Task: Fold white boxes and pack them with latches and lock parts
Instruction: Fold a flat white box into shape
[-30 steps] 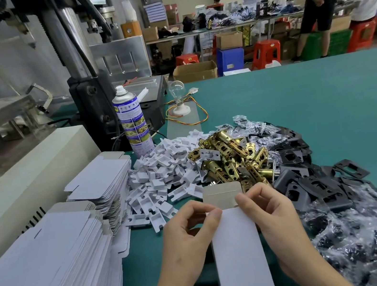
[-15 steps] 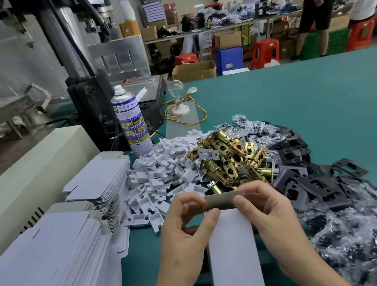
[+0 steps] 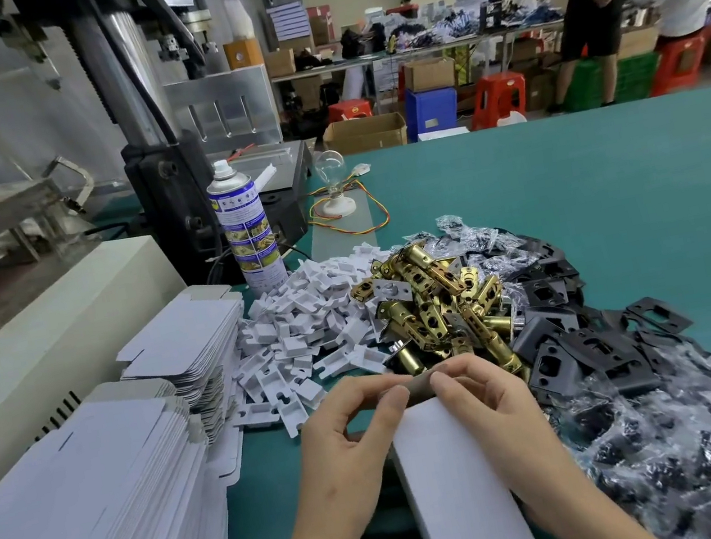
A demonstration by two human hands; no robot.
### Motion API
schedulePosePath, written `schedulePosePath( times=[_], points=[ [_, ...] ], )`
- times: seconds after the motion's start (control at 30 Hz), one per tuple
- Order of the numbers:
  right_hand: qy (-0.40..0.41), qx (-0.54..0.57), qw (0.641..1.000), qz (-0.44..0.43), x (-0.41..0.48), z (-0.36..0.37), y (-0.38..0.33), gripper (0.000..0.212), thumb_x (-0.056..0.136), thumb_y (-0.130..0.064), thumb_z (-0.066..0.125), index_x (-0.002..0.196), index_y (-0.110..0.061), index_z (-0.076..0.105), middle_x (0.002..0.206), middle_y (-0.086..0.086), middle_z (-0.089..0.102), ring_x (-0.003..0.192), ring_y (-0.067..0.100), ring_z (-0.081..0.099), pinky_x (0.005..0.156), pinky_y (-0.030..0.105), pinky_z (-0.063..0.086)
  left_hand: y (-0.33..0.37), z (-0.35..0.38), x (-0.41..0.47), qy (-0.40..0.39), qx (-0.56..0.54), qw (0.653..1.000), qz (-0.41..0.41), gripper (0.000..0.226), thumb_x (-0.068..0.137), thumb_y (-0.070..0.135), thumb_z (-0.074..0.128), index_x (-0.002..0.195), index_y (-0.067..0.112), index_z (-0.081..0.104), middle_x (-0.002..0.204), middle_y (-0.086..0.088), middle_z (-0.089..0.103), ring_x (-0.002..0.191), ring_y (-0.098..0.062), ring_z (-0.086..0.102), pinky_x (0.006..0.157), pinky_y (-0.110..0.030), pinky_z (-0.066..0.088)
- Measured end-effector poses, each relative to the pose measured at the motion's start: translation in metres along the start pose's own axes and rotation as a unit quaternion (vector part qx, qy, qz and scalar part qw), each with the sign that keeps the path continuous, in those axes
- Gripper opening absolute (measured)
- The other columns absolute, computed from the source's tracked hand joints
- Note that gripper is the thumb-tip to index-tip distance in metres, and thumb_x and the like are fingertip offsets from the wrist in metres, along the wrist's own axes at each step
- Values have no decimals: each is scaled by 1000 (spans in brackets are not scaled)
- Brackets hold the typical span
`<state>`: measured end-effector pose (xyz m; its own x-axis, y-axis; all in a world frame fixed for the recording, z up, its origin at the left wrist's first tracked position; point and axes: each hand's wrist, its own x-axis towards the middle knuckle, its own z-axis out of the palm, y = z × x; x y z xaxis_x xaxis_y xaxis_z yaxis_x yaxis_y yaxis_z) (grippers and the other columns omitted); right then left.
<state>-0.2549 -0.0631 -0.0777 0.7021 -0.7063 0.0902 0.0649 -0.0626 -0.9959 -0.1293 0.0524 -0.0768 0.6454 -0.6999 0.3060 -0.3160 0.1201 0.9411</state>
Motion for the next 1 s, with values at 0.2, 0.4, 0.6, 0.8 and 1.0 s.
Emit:
schedulePosePath(
  times=[0.2, 0.4, 0.6, 0.8, 1.0],
  points=[
    [-7, -30, 1000, 5, -1, 0, -1, 14, 99, -29, 64, 94, -32, 76, 91, -5, 76, 81, 7, 68, 71, 23, 49, -1, -2, 1, -39, 7, 999, 11, 24, 94, 31, 70, 109, 45, 81, 100, 10, 70, 93, -6, 65, 57, -16, 45],
    [-63, 31, 997, 42, -2, 0, -4, 24, 90, -48, 63, 107, -36, 75, 104, -5, 75, 98, 14, 71, 82, 28, 58, 0, -9, 4, 15, 37, 998, 53, 19, 97, 29, 73, 105, 43, 82, 101, 9, 73, 101, -12, 69, 63, -12, 49],
    [-52, 69, 994, 61, -4, 0, -5, 24, 100, -21, 66, 113, -40, 72, 102, 6, 78, 89, 23, 75, 72, 31, 61, 0, -11, 3, 16, 34, 999, 39, 14, 92, 40, 72, 100, 43, 83, 106, 9, 74, 103, -13, 69, 62, -15, 49],
    [-64, 56, 996, 27, -3, 3, -2, 20, 97, -23, 71, 114, -34, 73, 105, 6, 77, 92, 24, 76, 69, 29, 58, -8, -11, 8, 4, -53, 997, -62, 34, 80, 57, 71, 90, 27, 84, 107, 6, 79, 105, -10, 71, 92, -28, 51],
    [-32, -12, 999, -7, 0, 1, 3, 25, 100, -18, 67, 109, -40, 73, 99, 1, 78, 90, 19, 74, 73, 31, 56, -9, -17, 9, -73, -49, 985, -148, 35, 81, 56, 74, 110, 38, 82, 115, 11, 79, 111, -6, 72, 98, -32, 53]
  ],
)
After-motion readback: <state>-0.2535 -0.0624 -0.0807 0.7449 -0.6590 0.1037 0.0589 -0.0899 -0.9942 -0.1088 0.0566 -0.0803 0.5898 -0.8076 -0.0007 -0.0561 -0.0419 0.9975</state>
